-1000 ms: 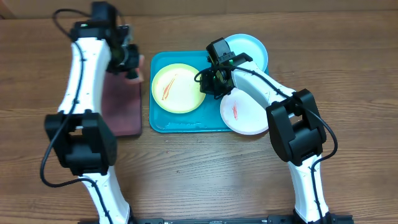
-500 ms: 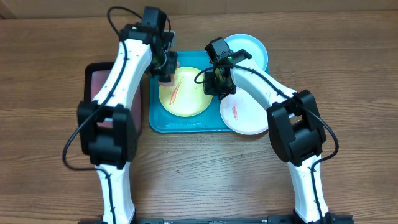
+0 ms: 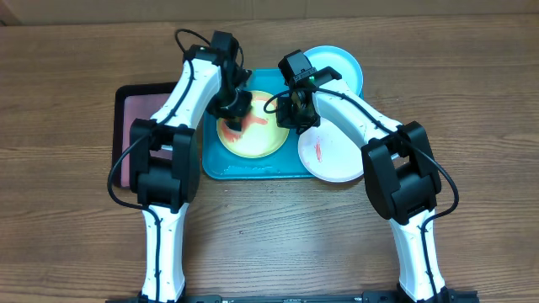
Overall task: Clean dirty plates on tray and stack at the side
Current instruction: 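Scrub the yellow plate with the sponge in the left gripper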
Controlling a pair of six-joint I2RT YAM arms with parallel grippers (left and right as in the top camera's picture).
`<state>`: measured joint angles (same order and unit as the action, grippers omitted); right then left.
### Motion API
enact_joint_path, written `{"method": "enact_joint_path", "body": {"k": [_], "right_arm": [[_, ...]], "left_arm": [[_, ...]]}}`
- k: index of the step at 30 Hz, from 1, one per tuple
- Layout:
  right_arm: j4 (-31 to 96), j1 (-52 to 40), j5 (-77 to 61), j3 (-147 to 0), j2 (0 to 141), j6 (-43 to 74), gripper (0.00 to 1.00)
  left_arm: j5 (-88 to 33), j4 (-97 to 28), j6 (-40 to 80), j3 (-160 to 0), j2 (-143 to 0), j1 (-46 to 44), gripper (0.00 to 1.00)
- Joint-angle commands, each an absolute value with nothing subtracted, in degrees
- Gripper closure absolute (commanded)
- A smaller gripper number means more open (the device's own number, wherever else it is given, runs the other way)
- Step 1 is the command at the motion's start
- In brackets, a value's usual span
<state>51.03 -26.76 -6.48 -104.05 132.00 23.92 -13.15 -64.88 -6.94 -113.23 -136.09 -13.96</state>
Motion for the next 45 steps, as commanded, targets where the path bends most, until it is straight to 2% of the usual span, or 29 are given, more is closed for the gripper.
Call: {"method": "enact_joint_path", "body": {"k": [1,5,11,18,23,27,32,37,45], "right_arm": [[50.63,-26.76,-3.68,-104.53,132.11,23.57,0.96],[50.63,-26.76,-3.68,-104.53,132.11,23.57,0.96],[50.63,-26.76,-3.68,-104.53,132.11,23.79,0.96],[50.5,-26.57,-4.14,-104.53,132.11,23.99,0.96],[50.57,-26.48,-4.16,-104.49,132.14,23.99,0.96],[50.7,-26.5,-4.16,-104.49,132.14,23.99,0.96],[50.7,-26.5,-4.14,-104.49,132.11,23.99,0.96],[50.72,-26.5,-4.16,-104.49,132.11,23.99,0.96],[50.72,-26.5,-4.62,-104.49,132.11,23.97,0.96]], "left_arm": [[-26.92,-67.22,-15.73,-112.73,-139.35,-17.08,0.96],[-24.34,-66.74,-12.56,-112.73,-139.35,-16.51,0.96],[6.15,-69.76,15.88,-113.8,-139.28,-14.5,0.96],[16.12,-75.57,24.53,-117.08,-139.26,-14.24,0.96],[15.38,-66.0,22.26,-117.08,-139.31,-14.33,0.96],[-0.21,-56.1,8.27,-117.05,-139.31,-14.48,0.96],[-15.0,-51.75,0.78,-116.99,-139.41,-15.31,0.96],[-22.55,-58.72,-8.75,-116.99,-139.39,-16.56,0.96],[-20.8,-73.54,-17.21,-116.99,-139.39,-16.43,0.96]]}}
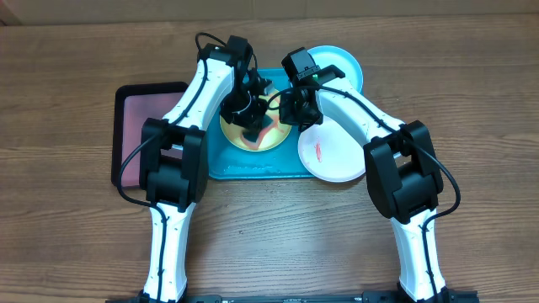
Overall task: Clean dirty plates on tray and stack at the side
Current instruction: 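Scrub the yellow plate with the sponge in the left gripper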
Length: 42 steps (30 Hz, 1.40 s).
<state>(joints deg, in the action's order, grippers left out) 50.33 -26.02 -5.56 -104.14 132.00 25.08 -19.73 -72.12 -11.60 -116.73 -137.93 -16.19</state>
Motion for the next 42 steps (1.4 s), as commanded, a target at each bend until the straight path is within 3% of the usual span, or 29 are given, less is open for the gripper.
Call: {"method": "enact_joint_path", "body": {"k": [1,10,17,20,25,27,34,42], "right_arm": [[50.78,-26.5,-4.6,-104.49,132.14,23.97,0.96],[51.35,-26.5,-4.6,-104.49,132.11,24.03,0.96],[52.16,-26.5,-4.58,-104.27,132.11,24.21,0.96],[52.69,-26.5,-4.82,-104.22,132.14,24.18,0.96],[54.19,-26.5,-7.81,-104.22,132.14,23.86,0.96],[54.54,-26.5,-9.45,-104.22,132.11,23.7,0.96],[55.09,-26.5,-16.91,-104.22,132.11,22.26,0.96],[58.06,-26.57,-15.86,-106.39,131.61,22.48,0.96]], "left_arm": [[-17.67,-72.86,-13.69,-116.99,-139.39,-16.12,0.96],[15.16,-61.23,25.65,-117.01,-139.39,-14.13,0.96],[24.58,-56.88,29.63,-117.01,-139.39,-15.44,0.96],[18.96,-58.83,23.49,-117.01,-139.39,-16.25,0.96],[-10.74,-66.11,3.53,-117.01,-139.39,-16.8,0.96],[-17.23,-68.4,0.19,-117.1,-139.37,-16.71,0.96],[-21.06,-72.53,1.43,-124.01,-138.74,-13.69,0.96],[-11.2,-86.83,10.24,-144.88,-138.72,-9.39,0.96]]}}
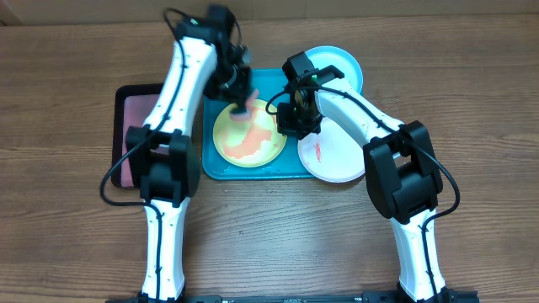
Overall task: Clean dirty plates on tray and stack at the side
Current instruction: 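Scrub the yellow plate with the sponge in the left gripper, then lift the yellow plate with right gripper and set it right of tray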
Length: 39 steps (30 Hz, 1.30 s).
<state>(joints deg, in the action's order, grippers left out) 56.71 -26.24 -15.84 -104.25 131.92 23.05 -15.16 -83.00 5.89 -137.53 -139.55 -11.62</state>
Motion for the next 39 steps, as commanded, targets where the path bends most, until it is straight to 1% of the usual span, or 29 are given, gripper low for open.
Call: {"method": "enact_joint_path", "body": {"k": [1,5,10,14,16,21,22,25,29,39], "right_arm": [[58.54,-26.61,-14.92,-106.74,131.26,22.48,0.96],[62.48,-27.42,-5.45,-109.51,127.59,22.48,0.96],[63.92,-30.41,7.07,-110.08,122.52,22.61,0.96],[65.65,-34.59,22.17,-110.08,120.05,25.63,0.96],[66.35,-36.6,27.55,-110.08,119.79,26.44,0.96],[68.88,-41.56,40.8,-110.08,119.79,32.21,0.96],[69.78,-43.13,45.39,-110.08,119.77,34.39,0.96],[71.81,-45.34,53.17,-110.08,119.77,39.29,0.96],[73.93,-47.33,61.52,-110.08,119.55,43.51,0.96],[74.26,-50.76,73.14,-110.08,119.24,43.77,0.96]], "left_arm": [[-10.37,-88.31,10.41,-146.52,-138.72,-8.97,0.96],[-8.73,-93.56,10.7,-152.16,-138.72,-6.87,0.96],[-5.67,-94.43,10.72,-151.96,-138.74,-5.96,0.96],[-5.32,-94.45,10.72,-151.96,-138.74,-5.98,0.96],[-5.3,-94.41,10.7,-151.96,-138.74,-6.02,0.96],[-5.34,-94.21,10.76,-151.96,-138.74,-6.02,0.96],[-5.34,-94.24,10.76,-151.96,-138.74,-6.02,0.96],[-5.34,-94.19,10.76,-151.96,-138.74,-6.02,0.96],[-5.34,-94.0,10.76,-151.96,-138.74,-6.02,0.96],[-5.34,-93.34,10.76,-151.96,-138.74,-6.02,0.96]]}}
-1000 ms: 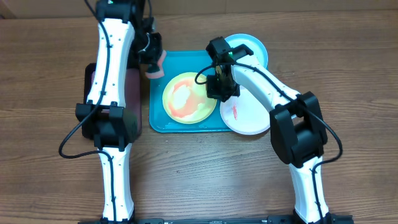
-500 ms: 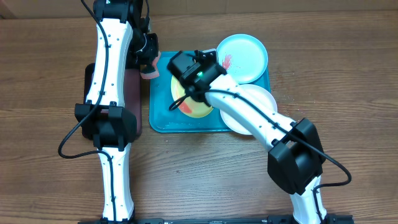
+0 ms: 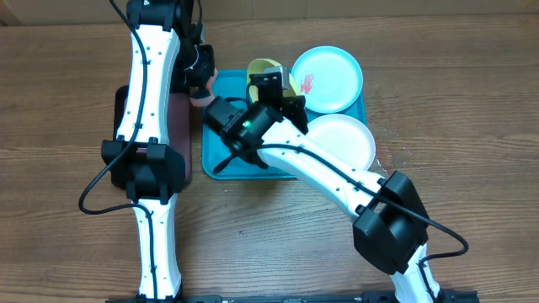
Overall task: Clean dirty plates on tray and stack at the side
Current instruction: 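Lift the yellow plate with right gripper and set it right of tray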
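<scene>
The yellow plate (image 3: pixel 259 67) shows only in part at the far end of the teal tray (image 3: pixel 221 162), seemingly tilted, with my right gripper (image 3: pixel 271 84) shut on its rim. My right arm reaches across the tray from the right. My left gripper (image 3: pixel 199 82) hangs at the tray's far left corner, shut on a pinkish wiping pad (image 3: pixel 200 94). A light blue plate (image 3: pixel 330 77) with a red smear lies at the far right. Below it rests a white plate (image 3: pixel 345 139), partly covered by my right arm.
A dark tray with a pink inside (image 3: pixel 122 126) lies left of the teal tray, mostly hidden behind my left arm. Brown wooden table (image 3: pixel 472 168) surrounds everything.
The left gripper went from over the yellow plate to the tray's far left corner with the pad. The right arm swung across the tray, and the yellow plate now sits at the far end.
The left gripper pressed the pad on the red-smeared yellow plate lying mid-tray, at a different spot each moment, while the right gripper stayed at the plate's right rim. Now the pad is off the plate and the right gripper holds the plate at the tray's far end.
</scene>
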Controlling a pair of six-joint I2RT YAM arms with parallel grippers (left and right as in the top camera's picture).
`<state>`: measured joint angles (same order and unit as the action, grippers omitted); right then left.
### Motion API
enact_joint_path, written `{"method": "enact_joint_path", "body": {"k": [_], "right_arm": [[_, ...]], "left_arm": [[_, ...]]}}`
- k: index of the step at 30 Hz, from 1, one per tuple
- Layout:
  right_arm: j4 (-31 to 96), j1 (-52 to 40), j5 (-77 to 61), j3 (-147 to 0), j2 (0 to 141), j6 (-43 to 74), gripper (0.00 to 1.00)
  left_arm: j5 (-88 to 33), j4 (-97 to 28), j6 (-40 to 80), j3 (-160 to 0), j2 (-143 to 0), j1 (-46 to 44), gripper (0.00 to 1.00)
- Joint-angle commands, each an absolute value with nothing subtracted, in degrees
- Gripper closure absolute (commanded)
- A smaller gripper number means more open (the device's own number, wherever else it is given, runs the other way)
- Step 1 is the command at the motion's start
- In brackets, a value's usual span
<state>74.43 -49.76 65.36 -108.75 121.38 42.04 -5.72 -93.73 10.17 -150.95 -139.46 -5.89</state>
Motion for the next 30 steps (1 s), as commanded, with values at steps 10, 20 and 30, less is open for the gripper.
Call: {"method": "enact_joint_path", "body": {"k": [10,20,30], "right_arm": [[74.35,-51.37,78.46,-110.1,115.81,44.97,0.96],[74.3,-51.37,78.39,-110.1,112.05,45.06,0.96],[74.74,-44.62,40.71,-109.84,112.09,41.32,0.96]], "left_arm": [[-5.34,-92.95,10.81,-151.96,-138.74,-6.02,0.96],[-5.32,-92.84,11.84,-151.59,-138.74,-6.02,0.96],[-5.32,-92.73,11.84,-151.52,-138.74,-6.02,0.96]]}}
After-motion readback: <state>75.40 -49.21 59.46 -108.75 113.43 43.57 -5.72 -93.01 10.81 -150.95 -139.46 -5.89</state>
